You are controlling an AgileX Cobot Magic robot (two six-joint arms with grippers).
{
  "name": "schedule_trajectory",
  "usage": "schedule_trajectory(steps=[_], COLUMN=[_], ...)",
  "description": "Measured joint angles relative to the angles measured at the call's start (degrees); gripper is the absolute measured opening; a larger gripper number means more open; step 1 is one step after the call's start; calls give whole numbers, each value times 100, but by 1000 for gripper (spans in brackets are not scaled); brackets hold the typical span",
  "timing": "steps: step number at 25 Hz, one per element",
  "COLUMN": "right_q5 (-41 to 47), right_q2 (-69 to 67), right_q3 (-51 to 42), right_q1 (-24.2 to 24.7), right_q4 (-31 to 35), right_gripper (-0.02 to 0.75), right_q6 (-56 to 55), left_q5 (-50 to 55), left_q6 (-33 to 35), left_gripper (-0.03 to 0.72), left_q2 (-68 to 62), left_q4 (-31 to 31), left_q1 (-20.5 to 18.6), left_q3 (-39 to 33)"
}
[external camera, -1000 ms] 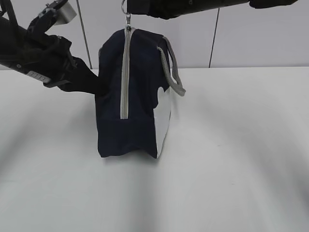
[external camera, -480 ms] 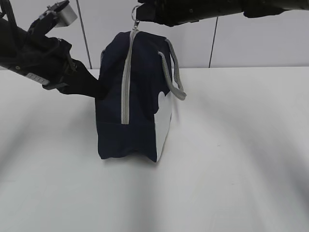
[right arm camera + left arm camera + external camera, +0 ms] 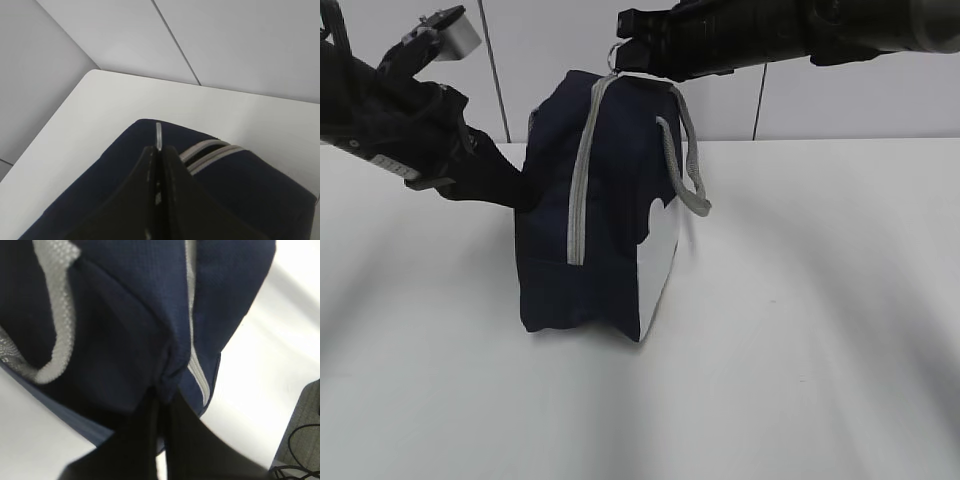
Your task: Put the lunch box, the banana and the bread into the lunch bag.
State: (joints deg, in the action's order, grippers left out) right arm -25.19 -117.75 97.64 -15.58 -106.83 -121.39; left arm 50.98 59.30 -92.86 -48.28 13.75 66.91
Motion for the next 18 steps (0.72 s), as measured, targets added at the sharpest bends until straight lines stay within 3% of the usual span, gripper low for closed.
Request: schedule_trajectory(steps=[9, 18], right_q5=[-113, -1025], right_q2=[-626, -1596], right_q3=[834, 2018], right_q1=[166, 493], right_q4=[9, -2], right_gripper=[-16, -16], right_q6=[-118, -419], left_q5=[105, 188], left_q6=[0, 0], left_gripper=[3, 3], left_q2=[0, 0], left_q4=[88, 128], left_q1=[0, 0], left_q3=[0, 0])
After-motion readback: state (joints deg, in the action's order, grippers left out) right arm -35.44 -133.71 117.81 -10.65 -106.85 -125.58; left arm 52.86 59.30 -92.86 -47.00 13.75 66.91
